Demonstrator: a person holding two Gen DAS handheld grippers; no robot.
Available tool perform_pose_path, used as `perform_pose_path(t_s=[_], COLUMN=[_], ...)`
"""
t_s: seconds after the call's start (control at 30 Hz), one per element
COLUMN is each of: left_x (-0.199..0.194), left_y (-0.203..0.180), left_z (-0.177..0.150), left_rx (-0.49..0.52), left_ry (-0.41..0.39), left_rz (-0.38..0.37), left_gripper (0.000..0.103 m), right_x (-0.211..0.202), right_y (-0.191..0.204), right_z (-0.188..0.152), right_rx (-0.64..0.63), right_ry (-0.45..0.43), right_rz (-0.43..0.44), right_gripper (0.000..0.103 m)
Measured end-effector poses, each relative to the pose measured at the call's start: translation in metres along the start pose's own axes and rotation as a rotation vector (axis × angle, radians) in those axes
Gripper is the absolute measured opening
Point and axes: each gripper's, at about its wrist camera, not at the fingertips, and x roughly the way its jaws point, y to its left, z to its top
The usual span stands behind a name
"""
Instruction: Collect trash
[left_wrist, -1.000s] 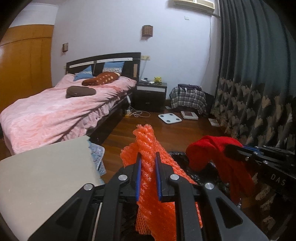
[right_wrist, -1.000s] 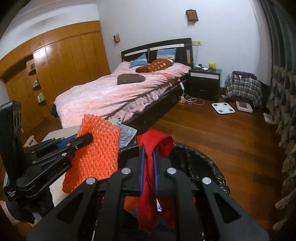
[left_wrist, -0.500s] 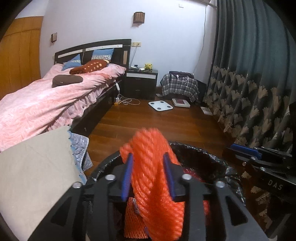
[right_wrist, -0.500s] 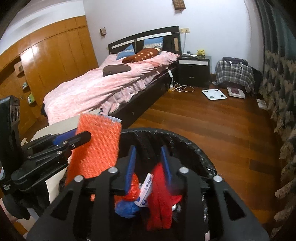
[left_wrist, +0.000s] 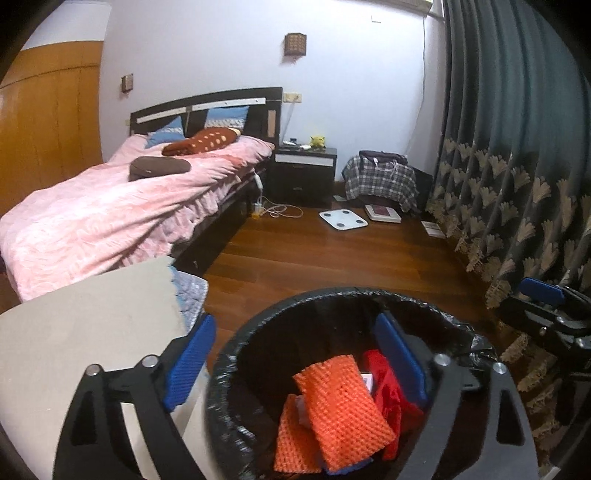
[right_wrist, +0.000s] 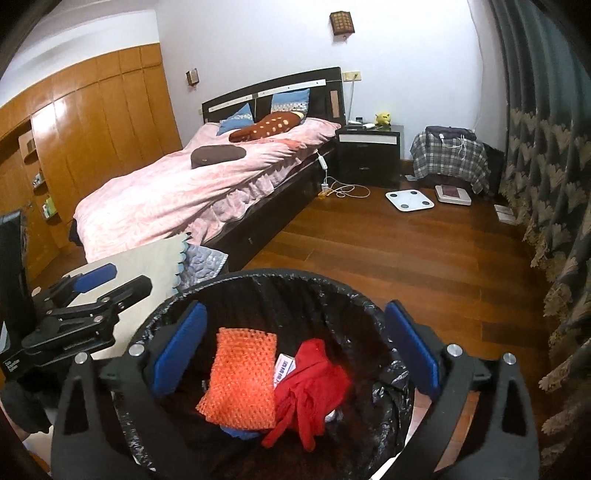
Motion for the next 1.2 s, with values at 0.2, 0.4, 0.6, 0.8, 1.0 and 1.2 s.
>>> perform_pose_path(t_s=[0.2, 0.4, 0.6, 0.8, 1.0, 1.2], left_x=[-0.032, -0.068, -0.100, -0.128, -0.150, -0.161], left_y=[0.014, 0.024, 0.032, 0.036, 0.037, 0.040], left_z=[0.001, 0.001, 0.001, 0.000, -0.002, -0.006], left_rx=[-0.005, -0.020, -0.041, -0.049, -0.057, -0.067], left_ry=[-0.029, -0.060, -0.087, -0.108, -0.127, -0.135], left_rz=[0.053, 0.087, 0.120, 0.151, 0.170, 0.183], left_gripper=[0.097, 0.097, 0.097, 0.097, 0.097, 0.097], right_x=[-0.020, -0.044, -0.064, -0.082, -0.088, -0.090], right_y=[0.014, 0.039, 0.062, 0.087, 0.099, 0.109], right_z=[0.010, 0.018, 0.024, 0.029, 0.032, 0.029], right_rx=[-0.009, -0.044, -0.070, -0.108, -0.122, -0.142], right_ry=[-0.006, -0.013, -0.017, -0.028, -0.030, -0.028], right_rz=[0.029, 0.084, 0.115, 0.126, 0.133, 0.136], right_gripper=[0.098, 0.098, 0.098, 0.098, 0.098, 0.098])
